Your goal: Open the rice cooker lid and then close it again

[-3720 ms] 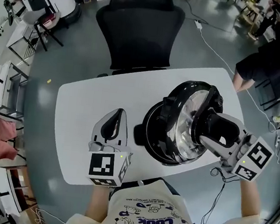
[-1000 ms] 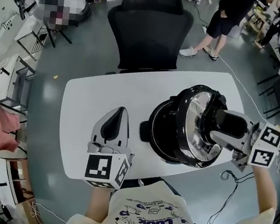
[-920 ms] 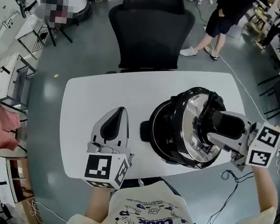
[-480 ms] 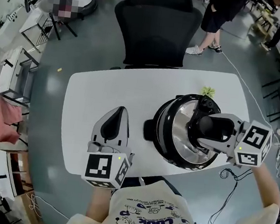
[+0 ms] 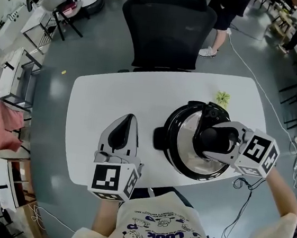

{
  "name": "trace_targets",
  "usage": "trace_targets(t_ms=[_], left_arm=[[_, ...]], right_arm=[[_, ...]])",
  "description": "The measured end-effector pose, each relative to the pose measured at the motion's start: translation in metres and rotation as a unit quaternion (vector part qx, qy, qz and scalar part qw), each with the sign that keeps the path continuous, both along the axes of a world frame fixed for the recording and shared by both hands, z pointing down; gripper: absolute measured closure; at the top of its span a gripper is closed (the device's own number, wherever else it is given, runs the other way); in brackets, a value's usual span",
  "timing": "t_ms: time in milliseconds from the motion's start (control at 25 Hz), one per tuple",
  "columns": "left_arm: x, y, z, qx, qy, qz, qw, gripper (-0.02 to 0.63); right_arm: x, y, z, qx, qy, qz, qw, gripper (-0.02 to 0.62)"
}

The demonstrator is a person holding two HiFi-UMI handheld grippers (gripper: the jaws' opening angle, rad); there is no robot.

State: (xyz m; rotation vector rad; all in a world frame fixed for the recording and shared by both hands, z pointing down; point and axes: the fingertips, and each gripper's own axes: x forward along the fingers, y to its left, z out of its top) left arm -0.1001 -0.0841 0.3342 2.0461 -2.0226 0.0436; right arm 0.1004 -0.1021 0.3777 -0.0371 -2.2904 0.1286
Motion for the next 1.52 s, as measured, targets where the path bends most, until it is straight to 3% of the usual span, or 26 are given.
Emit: trace_targets(t_ms=[640, 1520], left_arm=[[-0.003, -0.006, 0.004, -0.007, -0.001, 0.003, 1.0, 0.592], [-0.004, -0.017, 0.01, -0.016, -0.001, 0.005, 0.9999, 0.592]], right_arm=[[-0.011, 0.006, 0.012, 0.026, 0.032, -0.08, 0.996, 0.302], [-0.013, -0.003, 0.022, 0.013, 0.013, -0.094, 0.995, 0.301]])
